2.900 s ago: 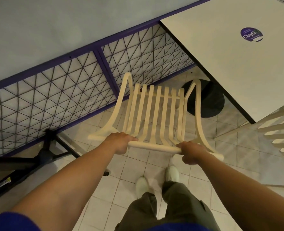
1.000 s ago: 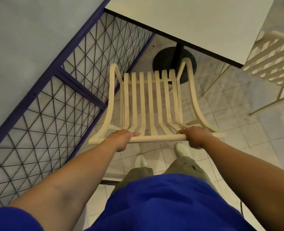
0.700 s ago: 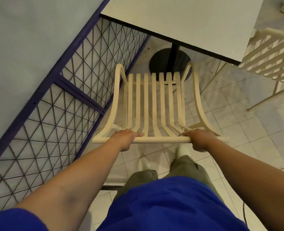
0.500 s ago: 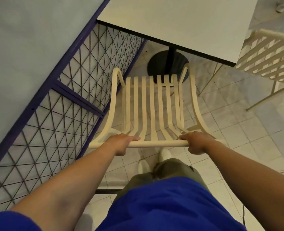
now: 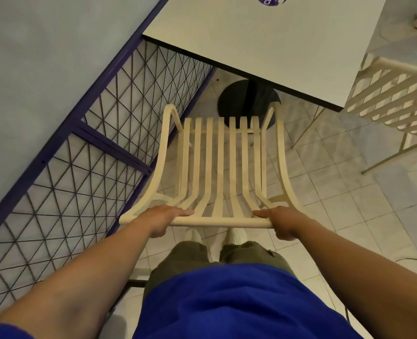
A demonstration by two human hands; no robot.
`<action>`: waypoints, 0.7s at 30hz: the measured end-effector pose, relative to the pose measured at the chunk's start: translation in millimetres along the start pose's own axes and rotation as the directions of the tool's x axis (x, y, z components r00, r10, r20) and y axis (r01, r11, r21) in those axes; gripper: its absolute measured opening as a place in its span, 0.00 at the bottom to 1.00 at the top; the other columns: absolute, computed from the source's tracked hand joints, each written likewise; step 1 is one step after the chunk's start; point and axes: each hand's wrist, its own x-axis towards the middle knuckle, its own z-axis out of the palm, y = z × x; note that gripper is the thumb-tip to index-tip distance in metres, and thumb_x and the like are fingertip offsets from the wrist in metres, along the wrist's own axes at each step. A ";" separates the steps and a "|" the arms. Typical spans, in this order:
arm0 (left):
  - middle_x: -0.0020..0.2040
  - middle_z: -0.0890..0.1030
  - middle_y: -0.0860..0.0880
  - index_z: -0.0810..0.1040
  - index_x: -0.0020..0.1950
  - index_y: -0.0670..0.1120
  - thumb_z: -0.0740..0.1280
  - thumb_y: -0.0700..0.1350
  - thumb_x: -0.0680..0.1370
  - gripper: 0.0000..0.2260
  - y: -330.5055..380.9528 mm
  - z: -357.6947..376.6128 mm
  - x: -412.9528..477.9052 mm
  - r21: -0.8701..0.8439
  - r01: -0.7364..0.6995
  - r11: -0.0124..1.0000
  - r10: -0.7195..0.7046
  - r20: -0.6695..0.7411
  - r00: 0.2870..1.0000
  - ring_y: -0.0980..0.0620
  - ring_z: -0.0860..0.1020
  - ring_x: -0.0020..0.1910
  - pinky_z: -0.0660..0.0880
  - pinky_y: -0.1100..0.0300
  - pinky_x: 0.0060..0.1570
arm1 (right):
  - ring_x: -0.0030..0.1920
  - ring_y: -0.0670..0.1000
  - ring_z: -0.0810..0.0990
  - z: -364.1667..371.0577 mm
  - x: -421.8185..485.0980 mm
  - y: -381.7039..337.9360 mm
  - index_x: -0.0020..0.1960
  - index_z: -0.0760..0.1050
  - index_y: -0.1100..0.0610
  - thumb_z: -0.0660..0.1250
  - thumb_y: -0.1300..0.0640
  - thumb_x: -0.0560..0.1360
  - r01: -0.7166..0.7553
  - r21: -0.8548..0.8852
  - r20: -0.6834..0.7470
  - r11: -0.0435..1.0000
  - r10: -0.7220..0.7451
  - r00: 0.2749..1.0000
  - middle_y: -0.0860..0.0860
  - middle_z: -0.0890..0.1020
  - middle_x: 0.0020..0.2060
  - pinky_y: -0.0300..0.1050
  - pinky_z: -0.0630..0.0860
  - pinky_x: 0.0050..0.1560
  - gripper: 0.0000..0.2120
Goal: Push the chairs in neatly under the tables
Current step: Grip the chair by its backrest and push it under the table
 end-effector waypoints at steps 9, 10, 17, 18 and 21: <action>0.64 0.74 0.50 0.54 0.77 0.72 0.66 0.32 0.76 0.44 -14.4 -17.4 3.2 0.019 -0.035 0.999 0.035 0.011 0.999 0.51 0.75 0.53 0.75 0.55 0.50 | 0.51 0.48 0.77 -3.8 6.7 -10.0 0.76 0.57 0.35 0.68 0.62 0.75 -0.054 0.010 -0.048 0.999 0.054 0.997 0.47 0.77 0.58 0.47 0.76 0.56 0.39; 0.63 0.74 0.50 0.54 0.77 0.72 0.66 0.32 0.76 0.44 -20.3 -22.4 4.0 0.029 -0.043 0.999 0.043 0.012 0.999 0.51 0.76 0.53 0.76 0.54 0.51 | 0.50 0.48 0.76 -4.7 8.5 -14.8 0.76 0.57 0.34 0.68 0.62 0.75 -0.064 0.022 -0.058 0.998 0.065 0.996 0.47 0.77 0.57 0.47 0.76 0.55 0.39; 0.62 0.74 0.49 0.55 0.78 0.70 0.64 0.32 0.78 0.41 -67.0 -63.5 8.4 0.131 -0.139 0.982 0.134 0.041 0.990 0.49 0.75 0.54 0.75 0.53 0.52 | 0.49 0.46 0.74 -7.6 16.5 -64.6 0.76 0.58 0.34 0.66 0.61 0.76 -0.156 0.127 -0.094 0.980 0.169 0.981 0.47 0.76 0.58 0.44 0.73 0.53 0.36; 0.62 0.73 0.49 0.56 0.78 0.69 0.64 0.32 0.78 0.41 -73.6 -68.6 9.6 0.142 -0.156 0.977 0.151 0.047 0.987 0.49 0.75 0.54 0.74 0.55 0.51 | 0.49 0.46 0.74 -6.1 18.1 -71.7 0.75 0.59 0.34 0.67 0.61 0.76 -0.169 0.146 -0.102 0.975 0.185 0.977 0.47 0.76 0.58 0.44 0.73 0.54 0.36; 0.62 0.73 0.48 0.56 0.78 0.69 0.64 0.32 0.78 0.41 -96.2 -84.6 15.1 0.180 -0.191 0.965 0.182 0.065 0.981 0.49 0.74 0.53 0.73 0.55 0.50 | 0.51 0.47 0.74 -2.8 26.4 -94.2 0.75 0.59 0.34 0.67 0.60 0.76 -0.203 0.203 -0.102 0.958 0.226 0.969 0.46 0.76 0.58 0.44 0.72 0.54 0.35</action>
